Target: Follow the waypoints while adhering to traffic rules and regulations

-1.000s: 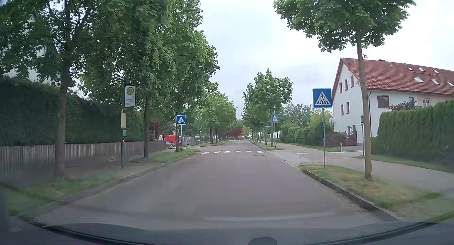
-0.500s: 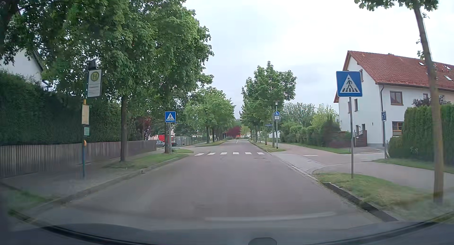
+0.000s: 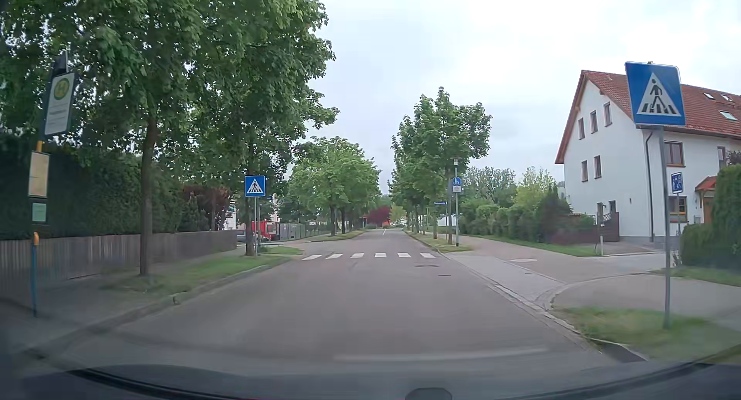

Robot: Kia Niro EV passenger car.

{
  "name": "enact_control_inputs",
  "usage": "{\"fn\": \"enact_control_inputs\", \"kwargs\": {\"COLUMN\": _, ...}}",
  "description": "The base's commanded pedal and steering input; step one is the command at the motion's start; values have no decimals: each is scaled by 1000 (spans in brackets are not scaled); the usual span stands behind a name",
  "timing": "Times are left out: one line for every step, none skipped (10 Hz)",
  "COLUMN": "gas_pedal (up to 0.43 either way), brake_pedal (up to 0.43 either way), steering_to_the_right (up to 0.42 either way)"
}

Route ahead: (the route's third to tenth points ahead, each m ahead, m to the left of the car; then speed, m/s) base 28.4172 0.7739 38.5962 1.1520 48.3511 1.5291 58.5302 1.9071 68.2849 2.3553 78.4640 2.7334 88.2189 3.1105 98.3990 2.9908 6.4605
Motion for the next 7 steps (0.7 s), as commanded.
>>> {"fn": "enact_control_inputs", "kwargs": {"gas_pedal": 98, "brake_pedal": 0, "steering_to_the_right": 2}}
{"fn": "enact_control_inputs", "kwargs": {"gas_pedal": 98, "brake_pedal": 0, "steering_to_the_right": 1}}
{"fn": "enact_control_inputs", "kwargs": {"gas_pedal": 98, "brake_pedal": 0, "steering_to_the_right": 1}}
{"fn": "enact_control_inputs", "kwargs": {"gas_pedal": 98, "brake_pedal": 0, "steering_to_the_right": 0}}
{"fn": "enact_control_inputs", "kwargs": {"gas_pedal": 98, "brake_pedal": 0, "steering_to_the_right": 0}}
{"fn": "enact_control_inputs", "kwargs": {"gas_pedal": 98, "brake_pedal": 0, "steering_to_the_right": -2}}
{"fn": "enact_control_inputs", "kwargs": {"gas_pedal": 98, "brake_pedal": 0, "steering_to_the_right": -3}}
